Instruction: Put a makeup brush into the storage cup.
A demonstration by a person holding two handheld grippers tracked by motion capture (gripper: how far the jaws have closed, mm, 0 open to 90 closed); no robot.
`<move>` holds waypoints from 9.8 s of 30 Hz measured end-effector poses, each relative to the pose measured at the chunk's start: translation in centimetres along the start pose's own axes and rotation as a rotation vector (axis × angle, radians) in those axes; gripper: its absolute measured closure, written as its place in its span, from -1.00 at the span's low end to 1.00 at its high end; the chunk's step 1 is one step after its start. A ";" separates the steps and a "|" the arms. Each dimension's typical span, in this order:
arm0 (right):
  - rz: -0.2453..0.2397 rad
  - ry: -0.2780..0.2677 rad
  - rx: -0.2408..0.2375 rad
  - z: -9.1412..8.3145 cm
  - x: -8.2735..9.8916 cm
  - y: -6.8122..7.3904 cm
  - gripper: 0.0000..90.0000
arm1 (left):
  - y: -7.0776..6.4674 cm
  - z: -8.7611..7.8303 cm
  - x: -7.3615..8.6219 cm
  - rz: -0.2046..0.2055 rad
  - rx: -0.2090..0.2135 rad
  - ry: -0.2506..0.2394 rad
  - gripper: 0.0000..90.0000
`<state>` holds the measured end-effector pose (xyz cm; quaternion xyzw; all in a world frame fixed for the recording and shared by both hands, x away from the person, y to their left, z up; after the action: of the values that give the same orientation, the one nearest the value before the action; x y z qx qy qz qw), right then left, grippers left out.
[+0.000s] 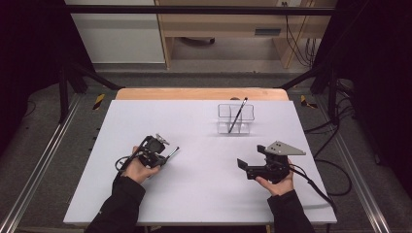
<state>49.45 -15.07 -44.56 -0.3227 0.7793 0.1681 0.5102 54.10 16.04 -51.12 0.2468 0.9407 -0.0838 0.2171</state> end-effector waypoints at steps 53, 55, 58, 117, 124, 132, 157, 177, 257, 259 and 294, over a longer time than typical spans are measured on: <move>-0.021 -0.079 -0.042 1.0 -4.1 2.0 -0.83 | -4.6 -6.3 -1.1 -0.027 0.084 -0.401 0.85; -0.021 -0.085 -0.046 1.1 -4.4 2.3 -0.84 | -4.8 -6.4 -1.2 -0.033 0.088 -0.413 0.85; -0.019 -0.100 -0.050 1.3 -5.0 2.6 -0.84 | -5.1 -6.4 -1.2 -0.040 0.091 -0.426 0.85; 0.190 -0.193 -0.129 5.9 -8.1 5.1 -0.62 | -9.6 -6.6 -3.8 -0.126 0.188 -0.657 0.85; 0.203 -0.193 -0.134 5.9 -8.1 5.2 -0.57 | -10.3 -6.7 -4.1 -0.118 0.198 -0.662 0.85; 0.221 -0.195 -0.133 6.2 -7.9 5.4 -0.49 | -11.0 -6.6 -4.2 -0.104 0.197 -0.668 0.85; 0.274 -0.189 -0.167 6.8 -7.6 6.1 -0.14 | -12.2 -6.5 -4.4 -0.111 0.214 -0.685 0.85; 0.326 -0.193 -0.209 7.0 -7.6 6.4 0.34 | -12.4 -6.6 -4.4 -0.121 0.213 -0.697 0.85; 0.170 -0.280 -0.127 4.5 -9.3 4.1 0.86 | -5.2 -9.0 -0.9 -0.074 0.186 -0.630 -0.71; 0.161 -0.280 -0.122 4.3 -9.4 4.0 0.86 | -4.6 -9.0 -0.5 -0.083 0.171 -0.629 -0.72; 0.101 -0.261 -0.002 3.7 -10.5 -0.3 0.86 | -0.3 -7.8 2.4 -0.151 0.102 -0.586 -0.78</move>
<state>55.03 -9.61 -36.63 -0.2587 0.7214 0.2349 0.5979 49.22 18.87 -45.26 0.1522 0.8484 -0.2146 0.4594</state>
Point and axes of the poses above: each handheld gripper's, and its own axes: z roughly forward along the jaws, x roughly out of its underside, y roughly to its left, the point moved 8 cm from there along z, roughly forward along the jaws, and after that the axes turned 13 degrees about -z, right-handed, at the moved point
